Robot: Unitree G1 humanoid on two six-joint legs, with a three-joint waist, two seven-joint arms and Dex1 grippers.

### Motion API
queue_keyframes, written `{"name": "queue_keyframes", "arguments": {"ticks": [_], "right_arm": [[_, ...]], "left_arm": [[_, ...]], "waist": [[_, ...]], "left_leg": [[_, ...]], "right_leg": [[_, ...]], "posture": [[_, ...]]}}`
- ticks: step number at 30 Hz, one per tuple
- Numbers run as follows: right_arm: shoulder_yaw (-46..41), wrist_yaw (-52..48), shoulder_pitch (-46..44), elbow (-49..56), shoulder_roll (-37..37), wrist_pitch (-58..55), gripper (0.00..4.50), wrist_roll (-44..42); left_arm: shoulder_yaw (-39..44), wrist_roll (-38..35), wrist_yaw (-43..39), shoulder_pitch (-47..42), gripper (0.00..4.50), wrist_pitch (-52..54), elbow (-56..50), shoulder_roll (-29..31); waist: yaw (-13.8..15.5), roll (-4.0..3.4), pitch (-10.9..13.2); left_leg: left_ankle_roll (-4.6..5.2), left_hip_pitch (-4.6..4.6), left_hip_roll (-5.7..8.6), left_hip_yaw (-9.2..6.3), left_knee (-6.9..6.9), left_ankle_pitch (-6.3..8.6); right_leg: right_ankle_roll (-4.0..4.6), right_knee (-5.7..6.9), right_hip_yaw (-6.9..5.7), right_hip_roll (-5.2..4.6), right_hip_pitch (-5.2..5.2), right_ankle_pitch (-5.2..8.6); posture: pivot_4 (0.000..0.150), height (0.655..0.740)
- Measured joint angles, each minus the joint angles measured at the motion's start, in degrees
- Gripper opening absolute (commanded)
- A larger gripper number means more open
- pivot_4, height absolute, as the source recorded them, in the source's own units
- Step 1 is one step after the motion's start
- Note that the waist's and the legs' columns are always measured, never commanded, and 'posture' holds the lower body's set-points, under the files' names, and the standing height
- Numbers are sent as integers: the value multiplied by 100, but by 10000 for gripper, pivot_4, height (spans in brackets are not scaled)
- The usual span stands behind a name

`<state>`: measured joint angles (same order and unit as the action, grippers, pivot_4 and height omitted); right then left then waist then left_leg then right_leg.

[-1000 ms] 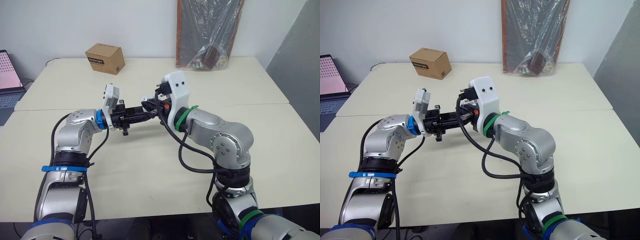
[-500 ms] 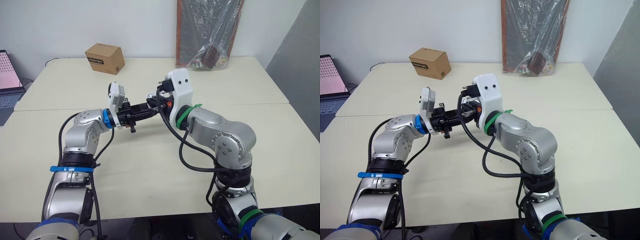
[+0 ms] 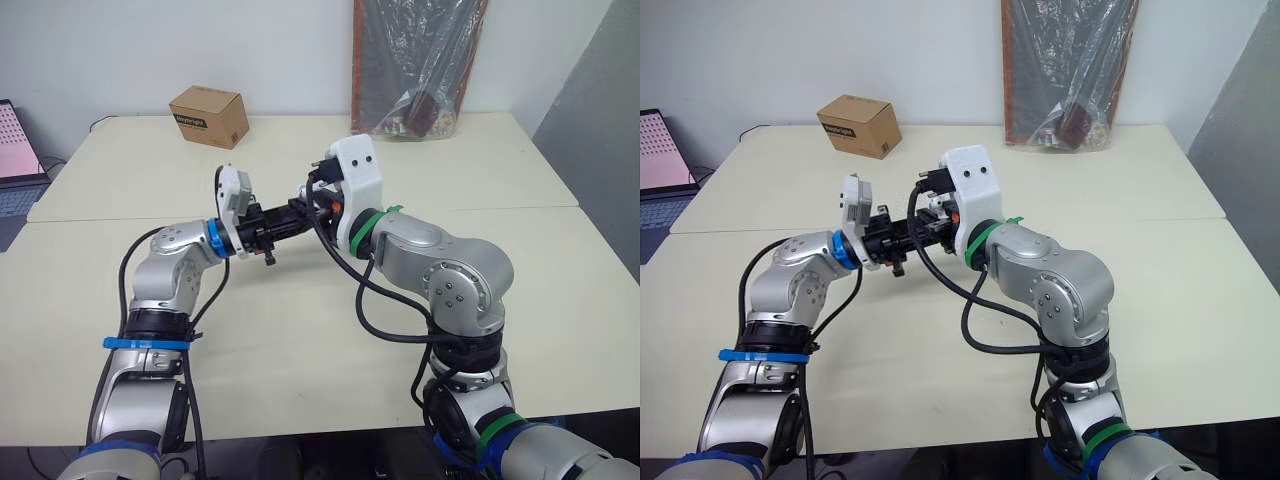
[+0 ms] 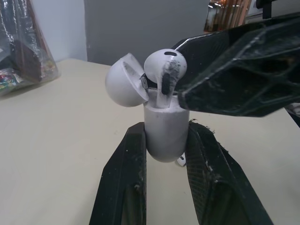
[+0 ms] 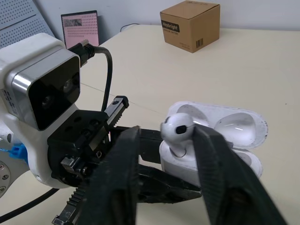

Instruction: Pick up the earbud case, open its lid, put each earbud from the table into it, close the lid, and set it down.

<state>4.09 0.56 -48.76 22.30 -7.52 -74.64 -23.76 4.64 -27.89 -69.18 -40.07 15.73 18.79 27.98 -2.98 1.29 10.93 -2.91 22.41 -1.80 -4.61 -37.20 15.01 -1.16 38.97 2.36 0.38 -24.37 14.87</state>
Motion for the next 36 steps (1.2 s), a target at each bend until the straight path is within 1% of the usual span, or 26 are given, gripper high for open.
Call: {"name": "queue_keyframes", "arguments": {"ticks": [2, 8, 13, 19, 21, 24, 26, 30, 33, 36], "right_arm": [[-56, 43, 2, 13, 7, 3, 34360, 31], [-189, -101, 56, 64, 44, 78, 34360, -12], [-316, -614, 251, 330, 213, 314, 34360, -305], [-982, -1323, 326, 565, 564, 242, 34360, -1194], [-1244, -1563, 326, 669, 763, 137, 34360, -1653], [-1381, -1906, 295, 1003, 943, 4, 34360, -2419], [-1383, -2056, 298, 1048, 1303, -79, 34360, -2698], [-1277, -2191, 407, 1022, 2077, -123, 34360, -2734], [-971, -2300, 574, 989, 2616, 11, 34360, -2571], [-558, -2418, 743, 878, 3151, 266, 34360, -2199]], "left_arm": [[125, -9, 1, 0, 8096, 0, -25, 47], [223, -108, -42, 3, 8096, -9, -192, 60], [271, -249, -140, -6, 8096, -77, -333, 62], [280, -432, -278, -11, 8096, -142, -499, 64], [276, -451, -261, -11, 8096, -121, -481, 78], [248, -429, -220, -4, 8096, -45, -279, 93], [251, -445, -277, 12, 8096, -1, -212, 100], [268, -468, -467, 83, 8096, -6, -8, 203], [283, -484, -559, 141, 8096, 1, 138, 202], [352, -533, -650, 167, 8096, 29, 233, 200]], "waist": [[-1, 0, 0], [0, 0, 0], [0, 0, 0], [-1, 0, 0], [-1, 0, 0], [-24, -1, 1], [-27, -1, 1], [-27, -1, 1], [-25, -1, 1], [-23, -1, 1]], "left_leg": [[0, 0, 0, 0, 4, 0], [0, 1, 2, 1, 11, 0], [0, 1, 1, 0, 12, 0], [0, -4, 1, 1, 13, 0], [0, -4, 1, 1, 14, 0], [0, -6, 0, 1, 16, 0], [0, -5, 1, 2, 14, 0], [0, -8, 4, 5, 14, 0], [0, -7, 3, 4, 15, 0], [0, -7, 3, 7, 14, 0]], "right_leg": [[0, 0, -1, 0, -1, 0], [0, -4, -1, -3, -2, 0], [0, -4, -2, -3, -2, 0], [0, -2, -1, -2, -1, 0], [0, -1, -1, -2, -1, 0], [0, -2, -1, -1, -1, 1], [0, -2, 0, -2, 0, 1], [-1, -3, 2, -2, 1, 2], [-1, -3, 1, -1, 1, 2], [-3, -5, 3, -1, 1, 3]], "posture": [[1500, 7400], [1500, 7400], [1500, 7400], [1500, 7400], [1500, 7400], [1500, 7400], [1500, 7400], [1500, 7400], [1500, 7400], [1500, 7400]]}}
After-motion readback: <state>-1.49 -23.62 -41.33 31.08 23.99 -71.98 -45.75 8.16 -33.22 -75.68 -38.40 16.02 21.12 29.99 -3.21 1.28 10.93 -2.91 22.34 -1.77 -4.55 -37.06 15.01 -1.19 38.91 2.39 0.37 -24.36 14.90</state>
